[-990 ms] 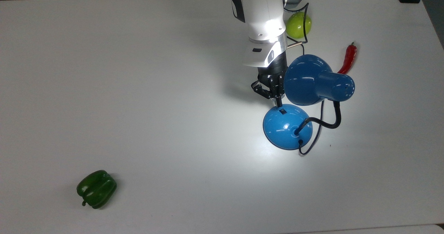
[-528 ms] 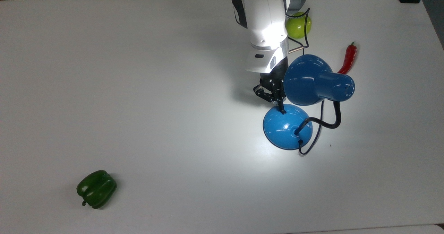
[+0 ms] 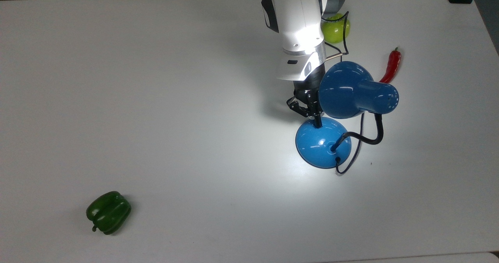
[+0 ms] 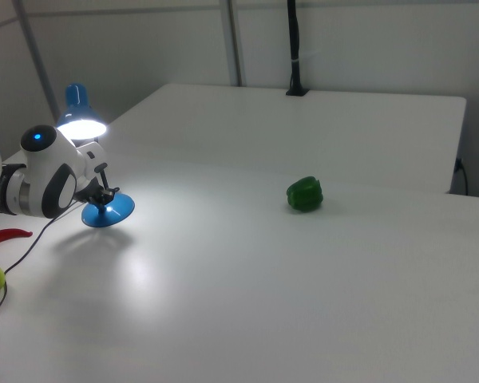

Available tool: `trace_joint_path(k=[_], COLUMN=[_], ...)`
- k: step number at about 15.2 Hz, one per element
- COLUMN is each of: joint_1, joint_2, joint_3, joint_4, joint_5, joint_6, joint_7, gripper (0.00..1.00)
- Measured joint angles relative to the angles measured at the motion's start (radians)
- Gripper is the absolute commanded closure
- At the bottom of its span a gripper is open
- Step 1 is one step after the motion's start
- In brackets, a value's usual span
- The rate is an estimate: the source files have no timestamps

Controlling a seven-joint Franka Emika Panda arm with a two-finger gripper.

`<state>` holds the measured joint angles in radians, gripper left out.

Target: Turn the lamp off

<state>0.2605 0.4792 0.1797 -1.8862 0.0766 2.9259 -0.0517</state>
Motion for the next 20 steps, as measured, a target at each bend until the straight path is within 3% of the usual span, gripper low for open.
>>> trace_joint_path(k=[17, 20], joint_1=[0.004, -0.001], joint_2=[0.005, -0.011], joint_3=[0.000, 0.000], joint_4=[-0.006, -0.007], joint_5=[0.000, 0.000], joint_6=[-0.001, -0.104], joint_7=[0.000, 0.000], gripper=[1.00, 0.98])
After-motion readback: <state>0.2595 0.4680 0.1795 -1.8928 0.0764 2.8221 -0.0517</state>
